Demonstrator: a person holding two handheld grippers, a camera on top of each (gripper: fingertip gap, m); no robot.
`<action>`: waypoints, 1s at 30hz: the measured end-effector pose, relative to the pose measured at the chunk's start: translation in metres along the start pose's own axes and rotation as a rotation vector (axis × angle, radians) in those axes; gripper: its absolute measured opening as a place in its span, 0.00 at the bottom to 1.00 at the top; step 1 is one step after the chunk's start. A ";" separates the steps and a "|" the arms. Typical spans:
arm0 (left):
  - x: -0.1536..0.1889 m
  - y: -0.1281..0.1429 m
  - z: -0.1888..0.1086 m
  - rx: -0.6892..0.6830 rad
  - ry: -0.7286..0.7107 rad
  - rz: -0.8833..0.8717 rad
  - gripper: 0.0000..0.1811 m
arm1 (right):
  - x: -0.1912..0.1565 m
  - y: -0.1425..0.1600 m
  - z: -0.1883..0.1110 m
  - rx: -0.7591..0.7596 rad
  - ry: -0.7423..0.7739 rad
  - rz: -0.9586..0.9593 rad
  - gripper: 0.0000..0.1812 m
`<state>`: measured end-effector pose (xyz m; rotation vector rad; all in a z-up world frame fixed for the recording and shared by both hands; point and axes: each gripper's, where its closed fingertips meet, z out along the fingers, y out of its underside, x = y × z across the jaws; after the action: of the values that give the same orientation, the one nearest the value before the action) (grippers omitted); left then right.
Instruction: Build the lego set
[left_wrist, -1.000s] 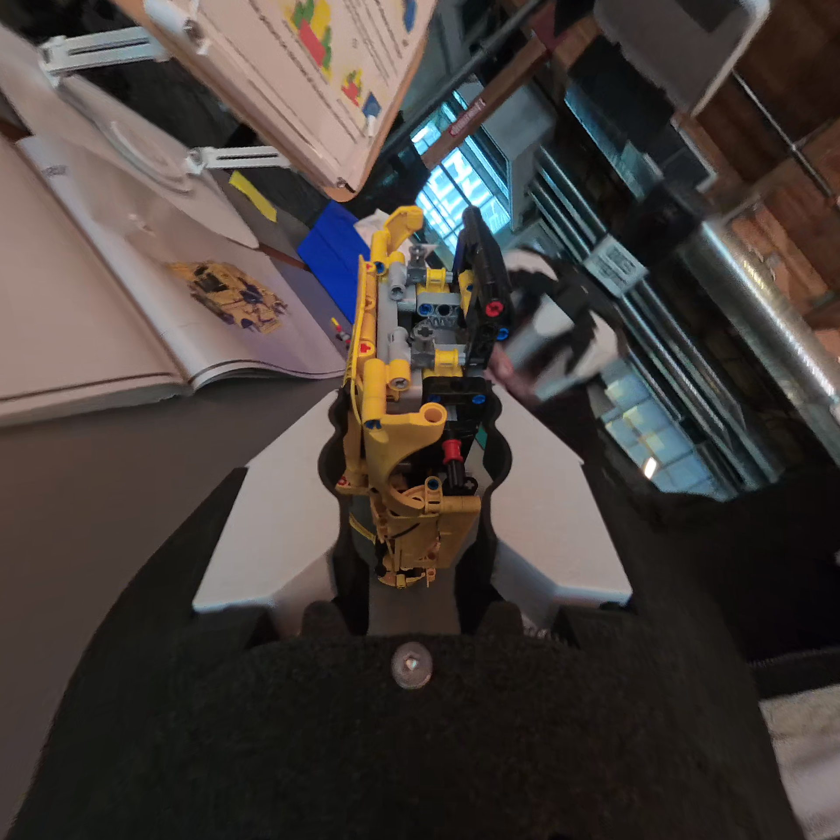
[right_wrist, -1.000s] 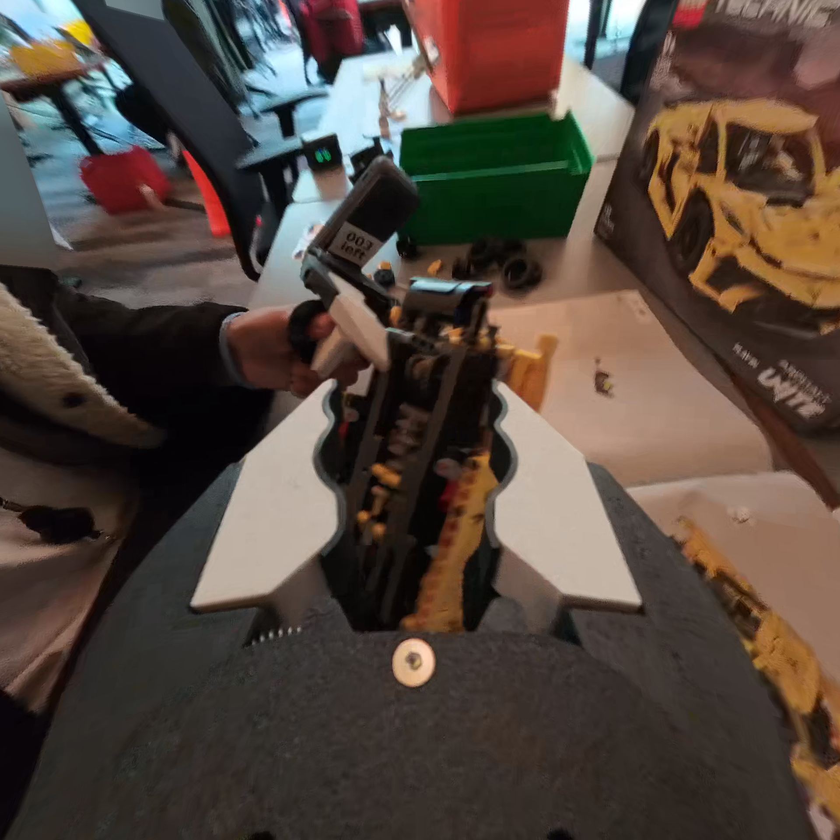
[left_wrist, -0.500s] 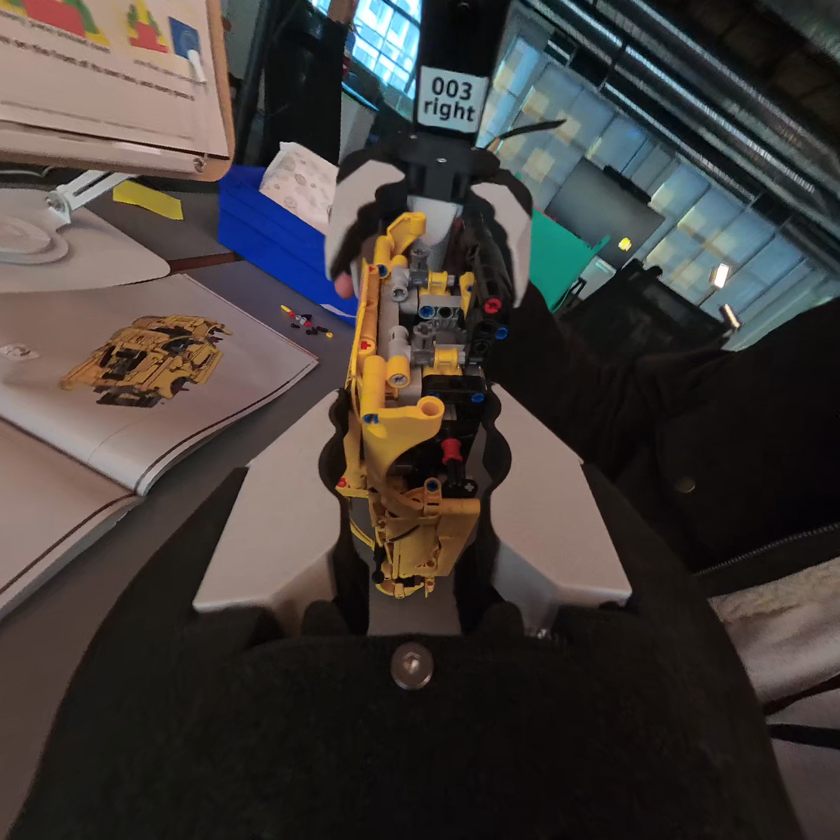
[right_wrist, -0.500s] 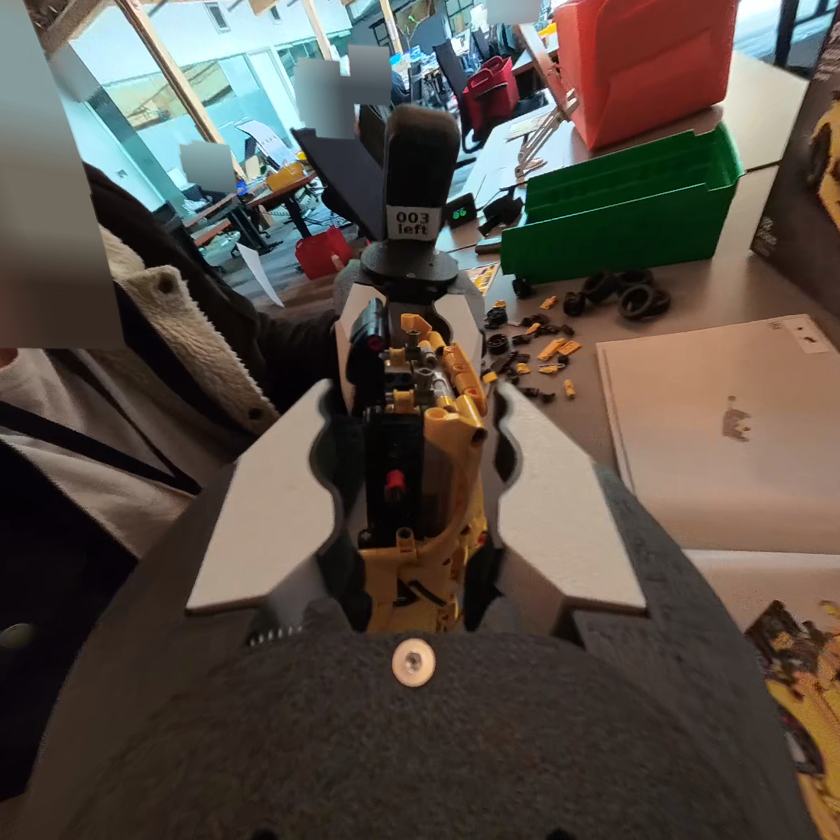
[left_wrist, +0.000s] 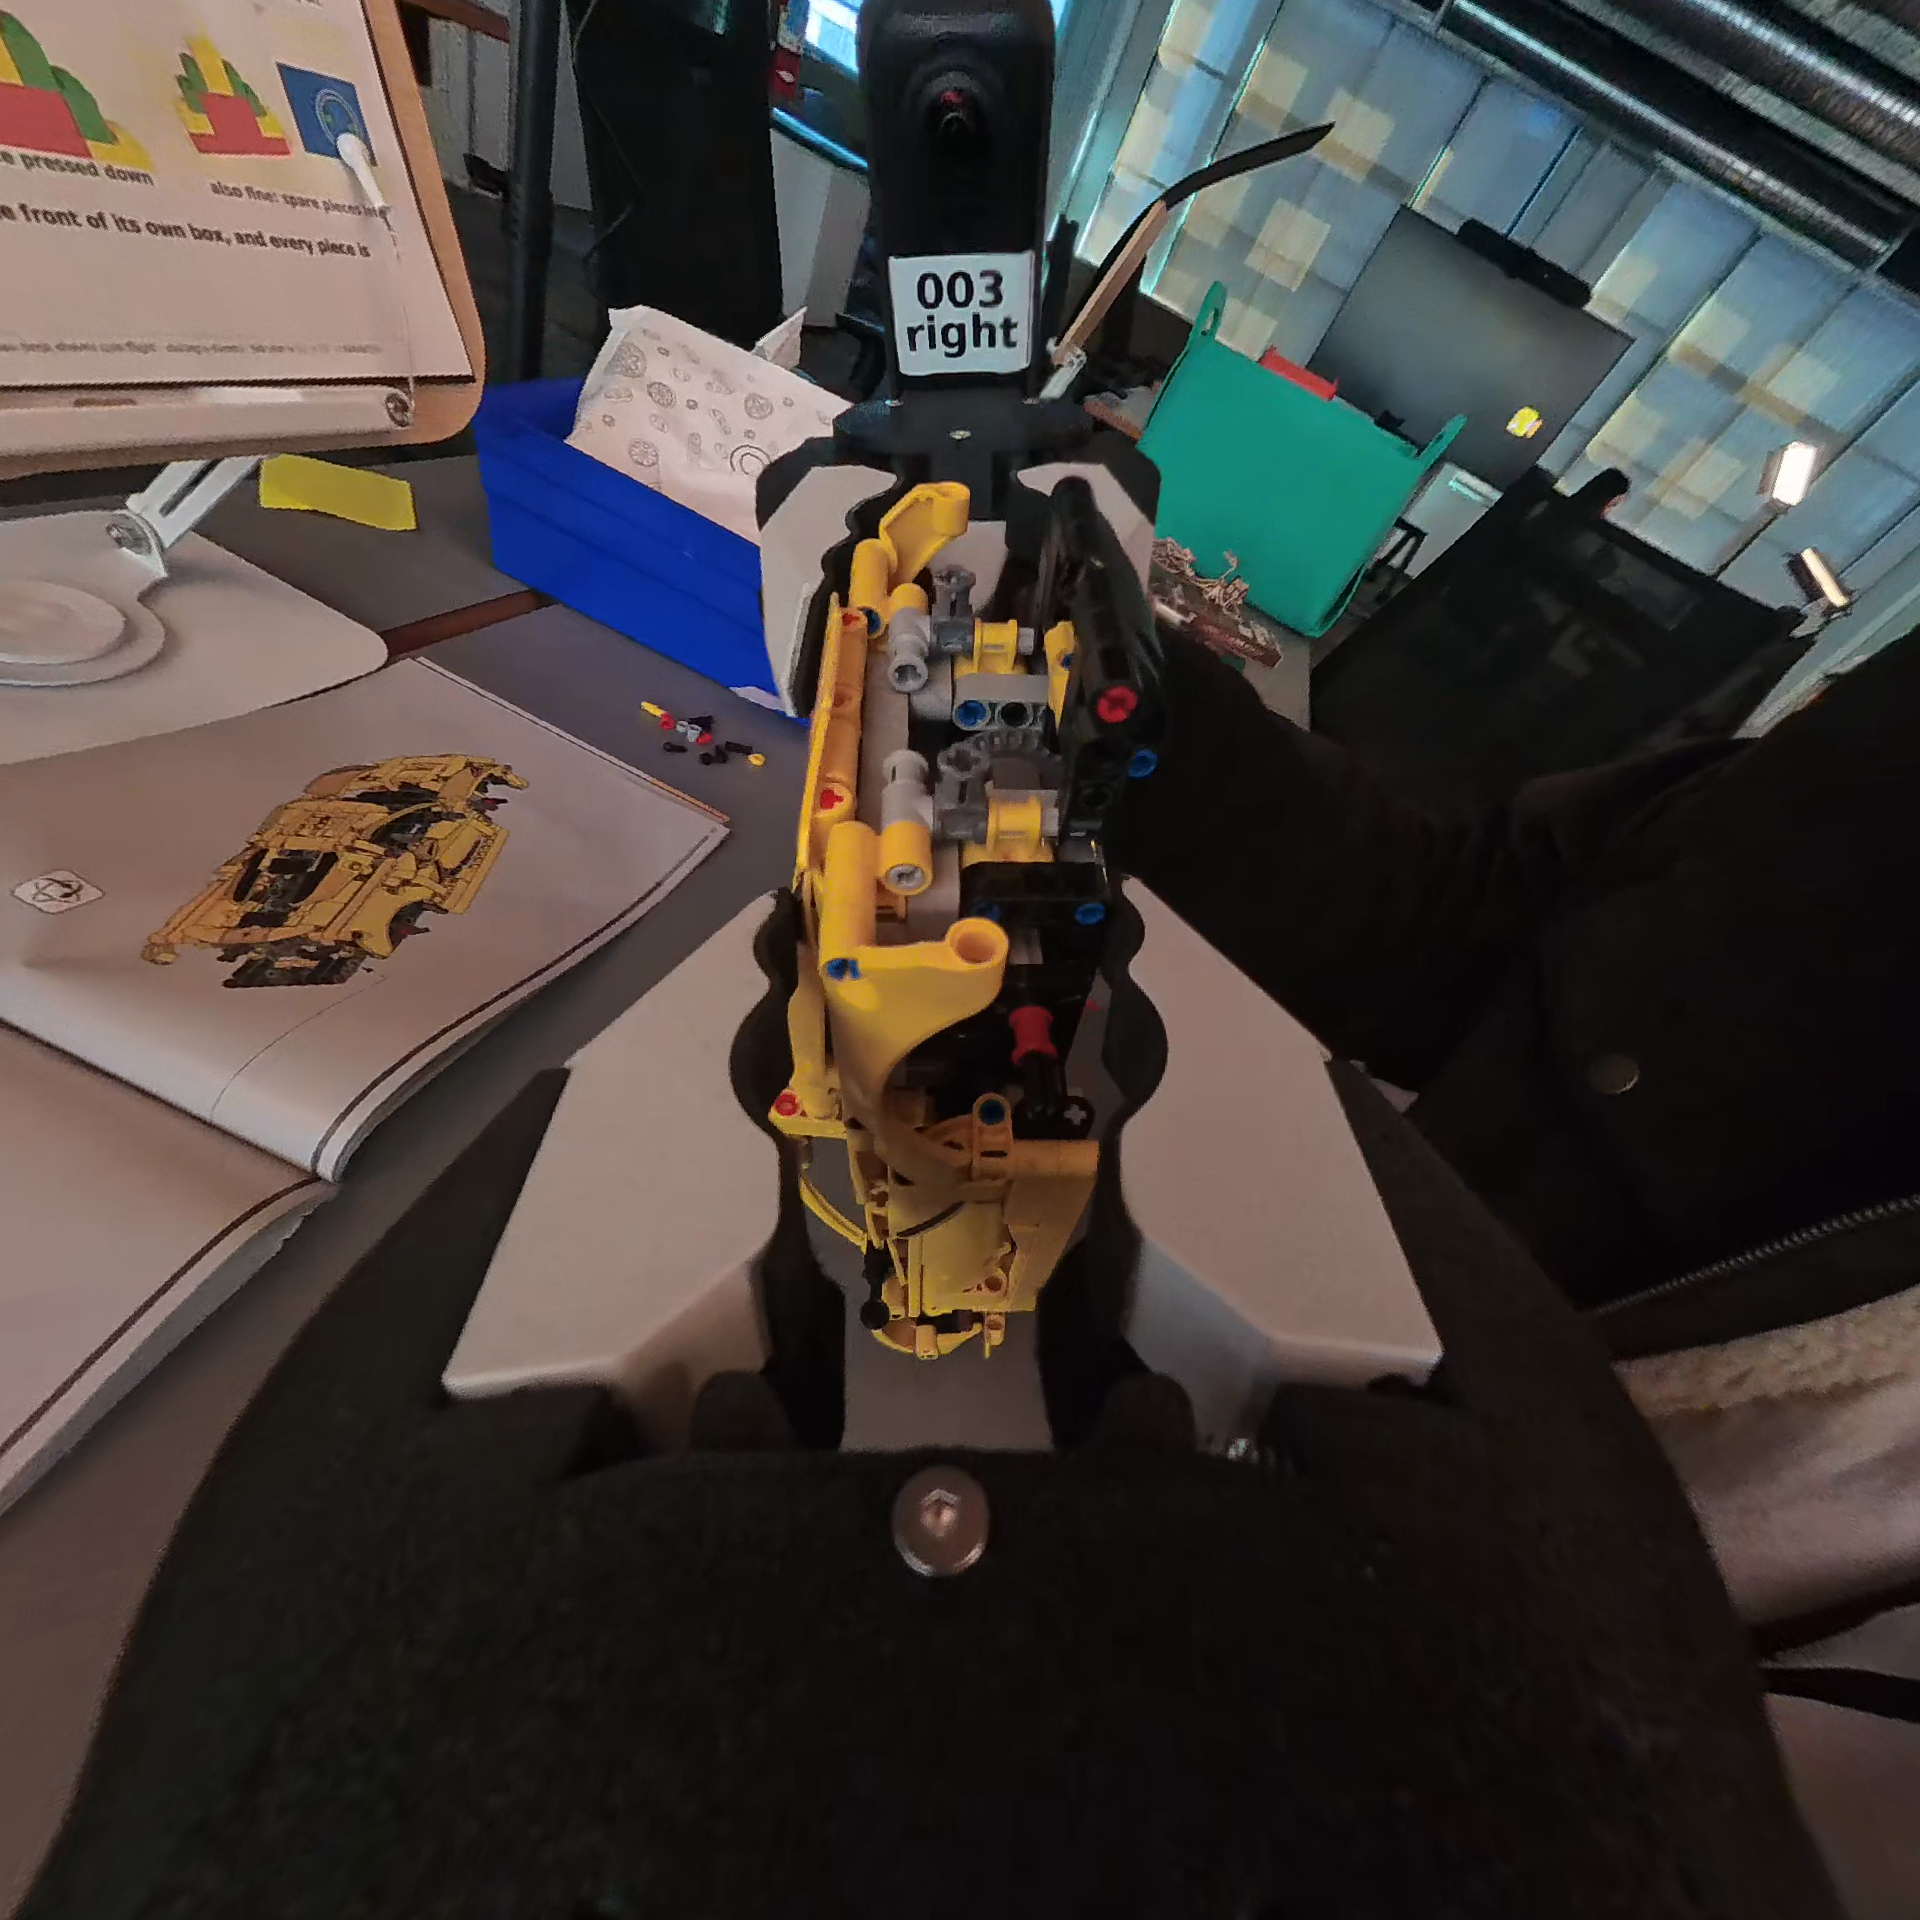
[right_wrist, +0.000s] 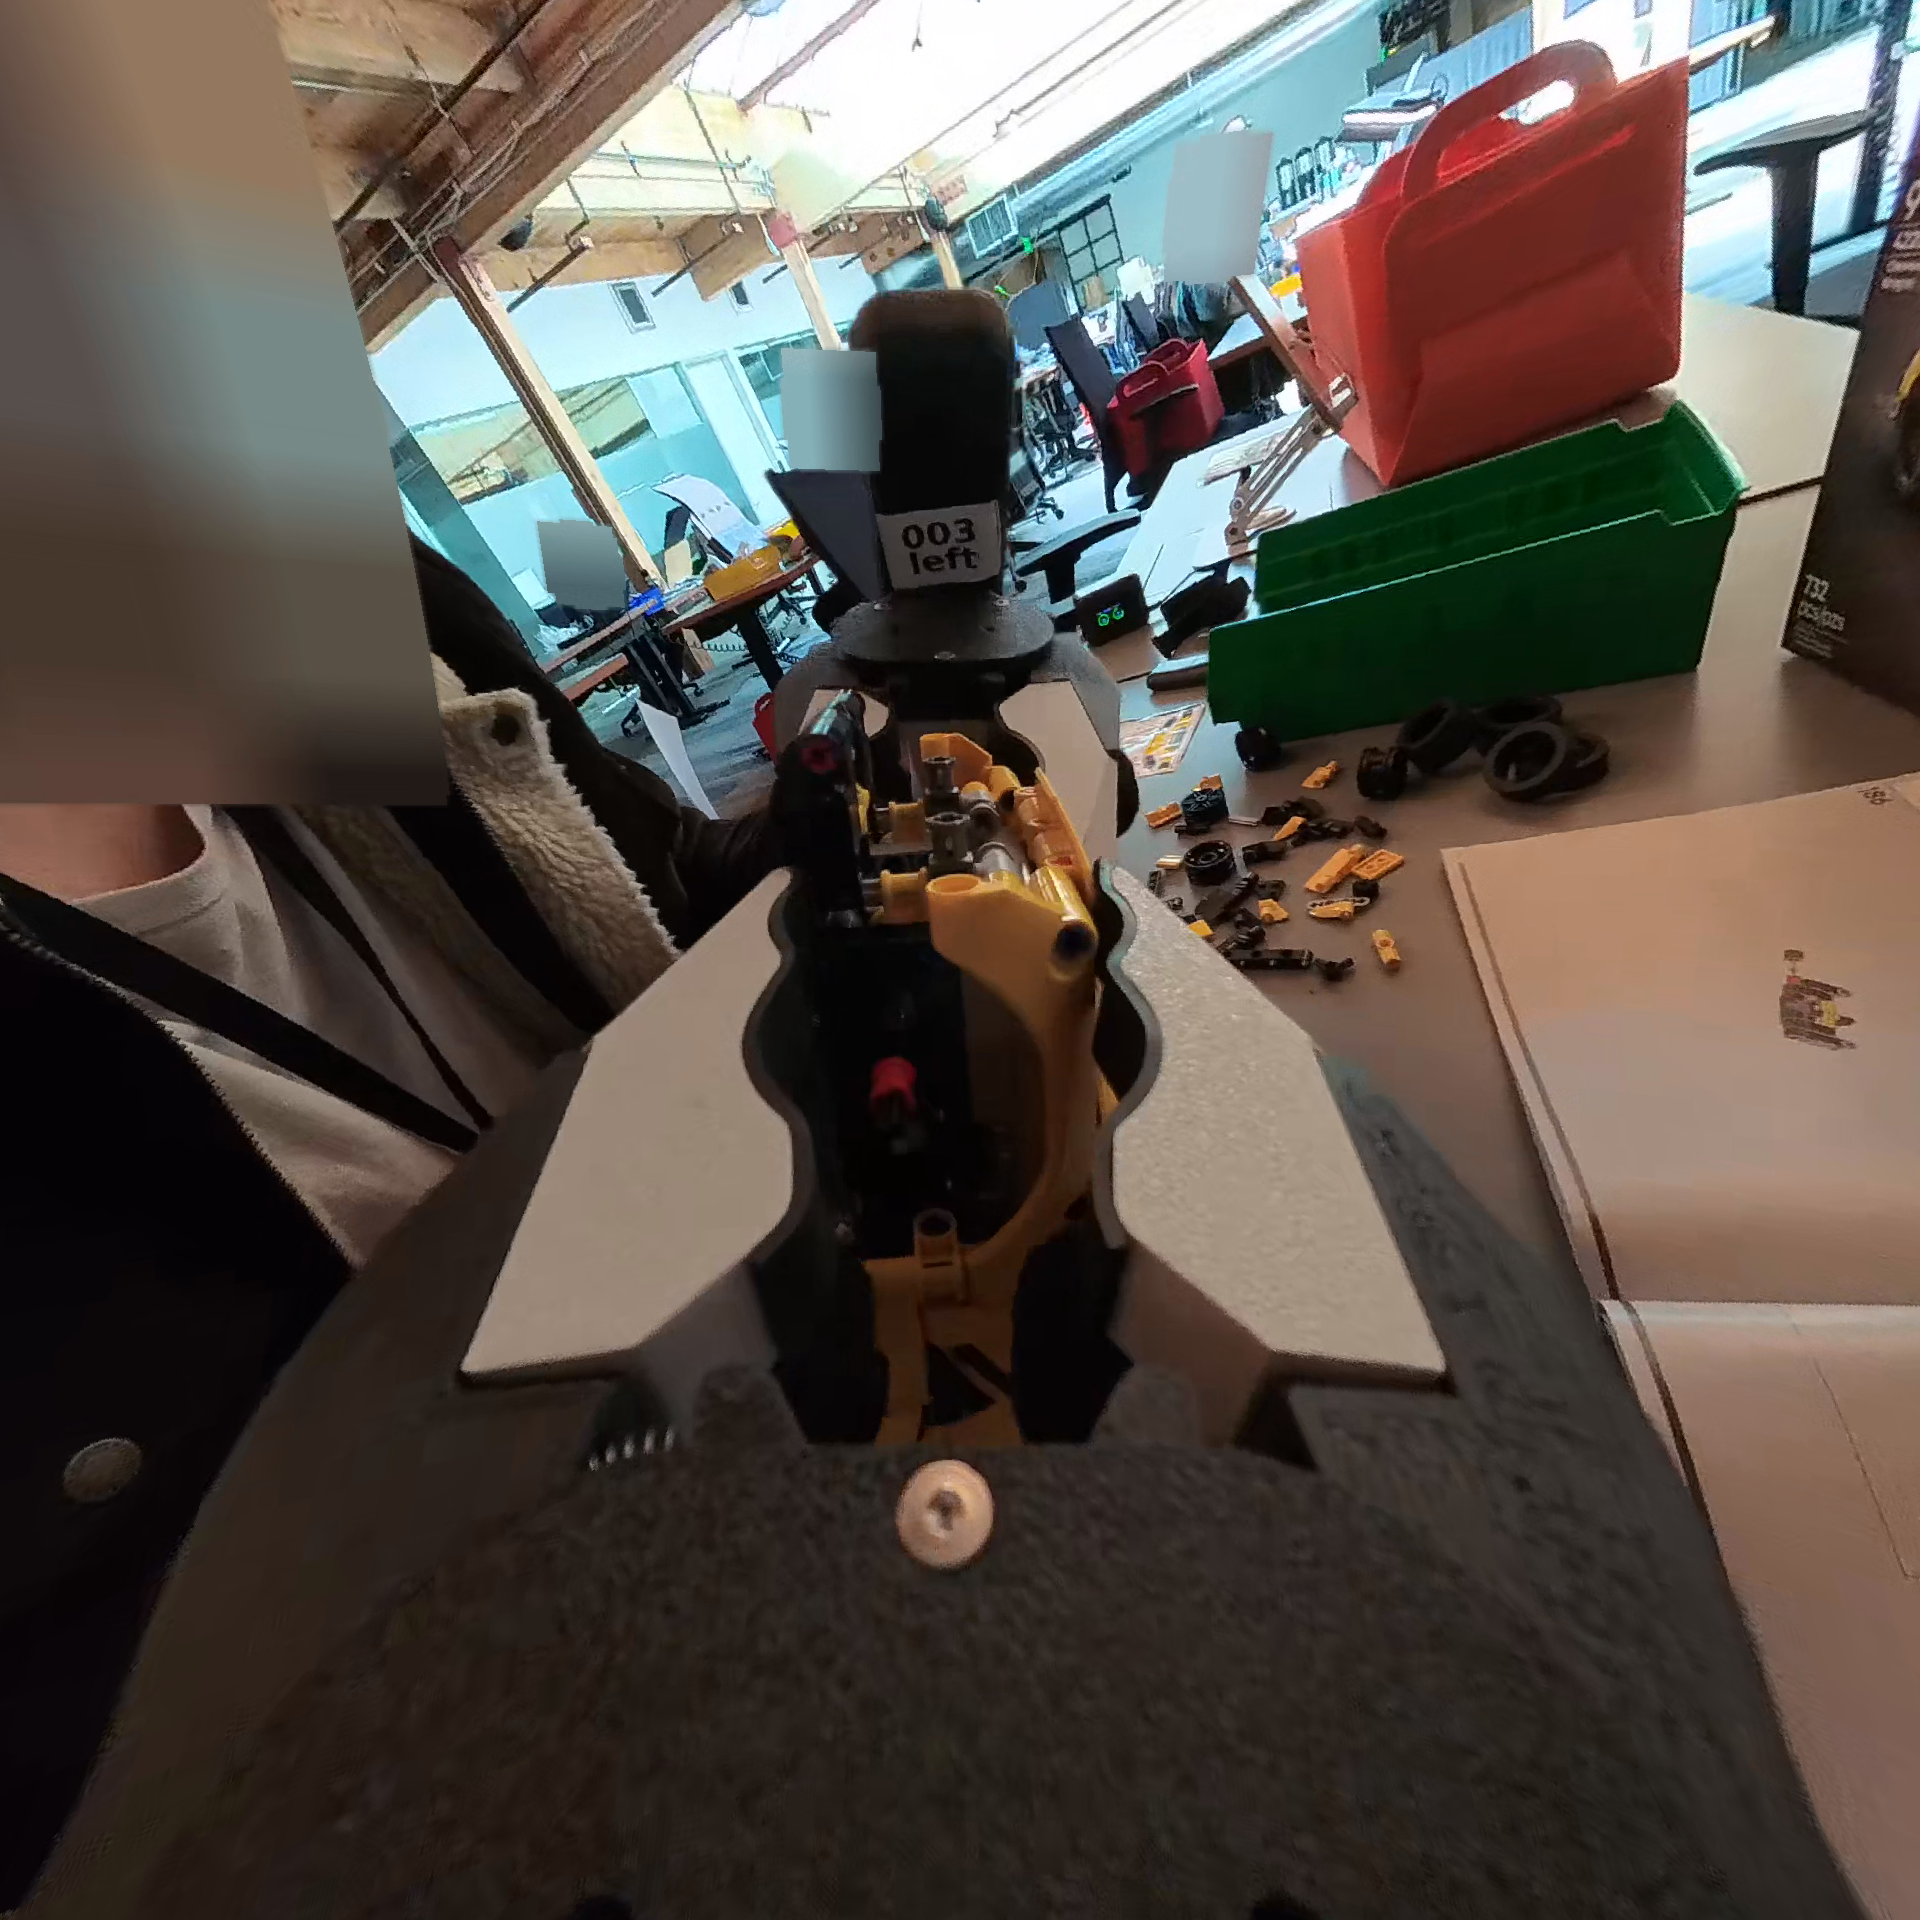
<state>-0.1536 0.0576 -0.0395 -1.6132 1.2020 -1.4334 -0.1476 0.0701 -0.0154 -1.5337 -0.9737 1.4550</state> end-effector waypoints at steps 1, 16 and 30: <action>0.001 0.000 0.001 -0.003 -0.011 0.013 0.31 | -0.001 0.000 0.000 0.000 0.004 -0.012 0.29; 0.017 -0.001 0.006 0.000 -0.055 0.127 0.31 | -0.028 -0.017 0.003 -0.273 0.201 -0.318 0.51; 0.023 -0.002 0.014 -0.017 -0.090 0.146 0.31 | -0.031 0.007 0.013 -1.165 0.285 -0.282 0.29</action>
<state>-0.1404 0.0355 -0.0310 -1.5506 1.2554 -1.2500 -0.1623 0.0400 -0.0099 -2.1508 -1.9125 0.3669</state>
